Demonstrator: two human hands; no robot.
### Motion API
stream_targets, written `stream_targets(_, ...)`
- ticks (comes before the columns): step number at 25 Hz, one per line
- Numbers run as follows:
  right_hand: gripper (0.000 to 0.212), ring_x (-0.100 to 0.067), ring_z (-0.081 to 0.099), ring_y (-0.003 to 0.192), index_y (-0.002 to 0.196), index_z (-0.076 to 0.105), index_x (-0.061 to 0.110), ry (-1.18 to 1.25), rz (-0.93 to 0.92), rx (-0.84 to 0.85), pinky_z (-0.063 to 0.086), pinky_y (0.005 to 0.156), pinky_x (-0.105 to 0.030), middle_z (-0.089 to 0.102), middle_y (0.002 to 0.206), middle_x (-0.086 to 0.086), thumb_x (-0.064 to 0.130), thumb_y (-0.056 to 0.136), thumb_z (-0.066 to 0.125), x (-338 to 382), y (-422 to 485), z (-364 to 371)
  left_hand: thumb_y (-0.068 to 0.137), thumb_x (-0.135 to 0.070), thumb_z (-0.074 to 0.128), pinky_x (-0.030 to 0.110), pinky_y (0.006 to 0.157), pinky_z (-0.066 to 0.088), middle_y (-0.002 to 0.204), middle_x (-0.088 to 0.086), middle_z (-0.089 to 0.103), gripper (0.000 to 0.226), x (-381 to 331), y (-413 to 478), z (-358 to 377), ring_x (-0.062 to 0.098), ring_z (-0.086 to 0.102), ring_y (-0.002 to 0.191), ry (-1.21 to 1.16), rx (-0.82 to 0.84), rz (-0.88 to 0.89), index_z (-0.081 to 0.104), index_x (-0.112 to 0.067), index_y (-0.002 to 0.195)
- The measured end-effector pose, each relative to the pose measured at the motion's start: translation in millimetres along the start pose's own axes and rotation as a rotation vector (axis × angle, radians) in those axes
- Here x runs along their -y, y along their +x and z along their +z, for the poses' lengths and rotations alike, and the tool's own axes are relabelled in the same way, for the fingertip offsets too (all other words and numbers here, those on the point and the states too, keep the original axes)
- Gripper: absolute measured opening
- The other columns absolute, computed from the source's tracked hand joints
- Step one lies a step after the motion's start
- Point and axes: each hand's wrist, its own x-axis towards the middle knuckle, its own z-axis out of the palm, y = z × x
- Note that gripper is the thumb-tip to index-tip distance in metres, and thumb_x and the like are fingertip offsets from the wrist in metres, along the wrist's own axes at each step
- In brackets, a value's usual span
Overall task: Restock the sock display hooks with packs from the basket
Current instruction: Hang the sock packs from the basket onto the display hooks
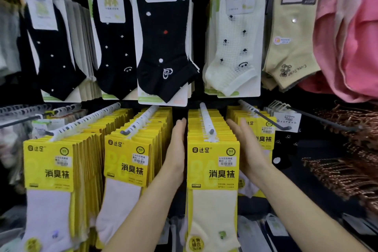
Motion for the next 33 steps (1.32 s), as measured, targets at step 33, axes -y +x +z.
stream_targets(33,0.059,-0.002,0.046,0.118,0.148,0.022,0.026,-0.394,-0.020,-0.104,0.034,0.092,-0.018,0.047,0.131,0.019,0.036,0.096,0.048,-46.6,-43.0,149.1,0.101,-0.031,0.034,0.024,0.109,0.032,0.150,-0.007,0.035,0.046,-0.8,-53.1,-131.1,0.005,0.034,0.134,0.040,-0.315,0.130,0.030,-0.022,0.146)
